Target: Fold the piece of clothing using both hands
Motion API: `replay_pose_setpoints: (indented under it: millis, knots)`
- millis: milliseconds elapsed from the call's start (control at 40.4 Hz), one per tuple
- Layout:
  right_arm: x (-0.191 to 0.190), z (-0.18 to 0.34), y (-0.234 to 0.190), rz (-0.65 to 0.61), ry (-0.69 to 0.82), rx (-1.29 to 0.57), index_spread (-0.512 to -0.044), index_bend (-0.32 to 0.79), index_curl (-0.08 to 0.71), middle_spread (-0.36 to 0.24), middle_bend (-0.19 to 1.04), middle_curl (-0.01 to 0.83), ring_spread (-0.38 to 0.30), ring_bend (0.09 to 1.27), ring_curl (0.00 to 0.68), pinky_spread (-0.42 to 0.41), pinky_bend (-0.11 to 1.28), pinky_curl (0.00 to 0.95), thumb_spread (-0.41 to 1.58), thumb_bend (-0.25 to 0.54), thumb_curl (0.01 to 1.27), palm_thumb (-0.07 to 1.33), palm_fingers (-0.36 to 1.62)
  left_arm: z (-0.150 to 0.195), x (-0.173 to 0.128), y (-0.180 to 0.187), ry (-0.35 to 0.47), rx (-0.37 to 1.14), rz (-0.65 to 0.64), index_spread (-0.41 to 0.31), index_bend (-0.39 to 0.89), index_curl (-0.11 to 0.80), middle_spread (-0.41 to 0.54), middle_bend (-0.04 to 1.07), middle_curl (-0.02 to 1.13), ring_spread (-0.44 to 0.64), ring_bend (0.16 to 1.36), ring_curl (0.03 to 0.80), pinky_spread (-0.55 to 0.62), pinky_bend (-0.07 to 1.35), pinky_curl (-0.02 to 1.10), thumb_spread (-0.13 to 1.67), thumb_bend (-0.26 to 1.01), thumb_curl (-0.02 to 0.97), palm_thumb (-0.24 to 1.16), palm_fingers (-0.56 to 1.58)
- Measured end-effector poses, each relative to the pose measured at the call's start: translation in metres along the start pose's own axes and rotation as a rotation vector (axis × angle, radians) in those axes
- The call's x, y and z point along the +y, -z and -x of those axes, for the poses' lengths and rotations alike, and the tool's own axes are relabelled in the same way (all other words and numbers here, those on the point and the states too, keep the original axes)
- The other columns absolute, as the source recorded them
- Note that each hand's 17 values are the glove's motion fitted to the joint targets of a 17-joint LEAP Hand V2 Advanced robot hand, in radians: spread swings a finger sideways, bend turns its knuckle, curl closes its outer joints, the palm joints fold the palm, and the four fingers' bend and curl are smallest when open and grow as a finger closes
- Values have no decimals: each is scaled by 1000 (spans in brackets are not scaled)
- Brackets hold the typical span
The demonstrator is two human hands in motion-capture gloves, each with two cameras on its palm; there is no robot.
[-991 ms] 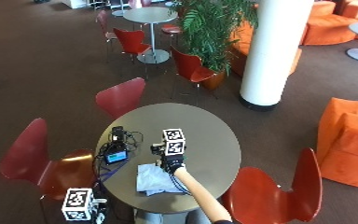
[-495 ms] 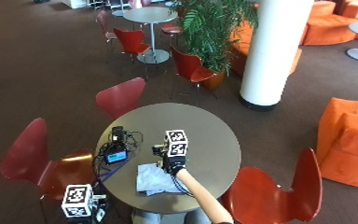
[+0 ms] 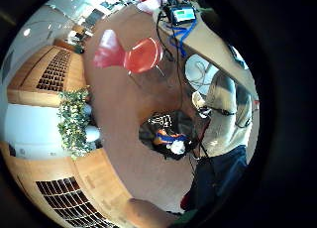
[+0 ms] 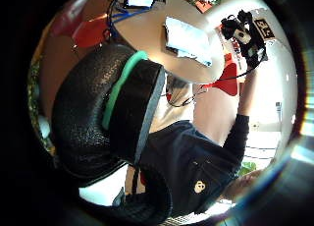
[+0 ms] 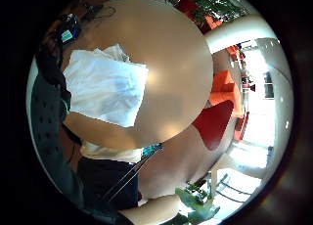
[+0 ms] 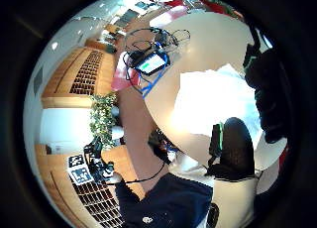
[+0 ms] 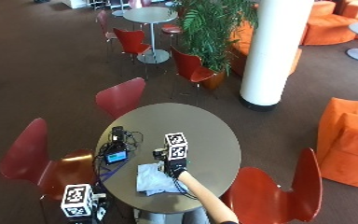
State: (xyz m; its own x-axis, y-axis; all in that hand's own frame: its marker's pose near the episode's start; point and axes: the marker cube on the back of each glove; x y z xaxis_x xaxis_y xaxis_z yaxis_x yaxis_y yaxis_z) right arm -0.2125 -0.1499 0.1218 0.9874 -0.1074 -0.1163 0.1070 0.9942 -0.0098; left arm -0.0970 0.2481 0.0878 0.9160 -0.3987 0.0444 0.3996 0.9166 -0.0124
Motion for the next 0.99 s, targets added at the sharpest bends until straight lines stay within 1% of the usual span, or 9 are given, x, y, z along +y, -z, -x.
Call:
replay_pose_setpoints:
  millis: [198, 347, 545, 694, 842, 991]
  knots:
    - [-4, -13, -7, 18, -19, 67, -218, 84, 212, -165, 267, 508, -231, 638, 454, -330, 655, 382, 769, -28, 613, 920, 1164, 1, 2, 0, -13, 63, -14, -81, 150, 320, 118, 170, 325, 239, 544, 302, 168, 364, 356, 1250, -12, 229, 77, 282]
    - [-8, -18, -7, 31, -58, 91, -219, 83, 211, -165, 267, 508, -231, 638, 455, -330, 655, 382, 767, -27, 615, 921, 1164, 9, -5, -10, -35, 102, -18, -81, 150, 321, 121, 171, 324, 242, 545, 302, 169, 365, 356, 1251, -12, 229, 80, 281]
    - [-14, -14, -6, 23, -51, 90, -219, 86, 214, -165, 265, 508, -230, 634, 453, -330, 654, 381, 766, -28, 617, 921, 1166, 13, -6, -11, -16, 91, 17, -81, 152, 322, 122, 171, 322, 244, 545, 301, 169, 365, 355, 1257, -12, 231, 89, 283]
    - [-23, -10, -4, 11, -31, 85, -219, 86, 216, -165, 265, 508, -230, 631, 453, -330, 654, 381, 764, -27, 619, 923, 1166, 18, -12, -17, -1, 85, 5, -81, 154, 324, 127, 167, 320, 246, 544, 300, 169, 368, 356, 1259, -13, 232, 91, 279]
    - [-26, -7, -5, 14, -8, 57, -219, 85, 217, -165, 264, 508, -230, 629, 454, -330, 654, 381, 762, -28, 620, 923, 1166, 17, -4, -10, 15, 69, 24, -81, 155, 326, 128, 169, 318, 250, 542, 299, 175, 370, 356, 1260, -13, 233, 92, 277]
    - [-28, -11, -10, 15, -17, 61, -219, 84, 217, -165, 263, 508, -230, 632, 454, -330, 653, 381, 765, -28, 620, 923, 1167, 18, -5, -11, 22, 56, 25, -81, 154, 326, 128, 169, 317, 252, 542, 299, 177, 370, 355, 1260, -13, 233, 92, 277]
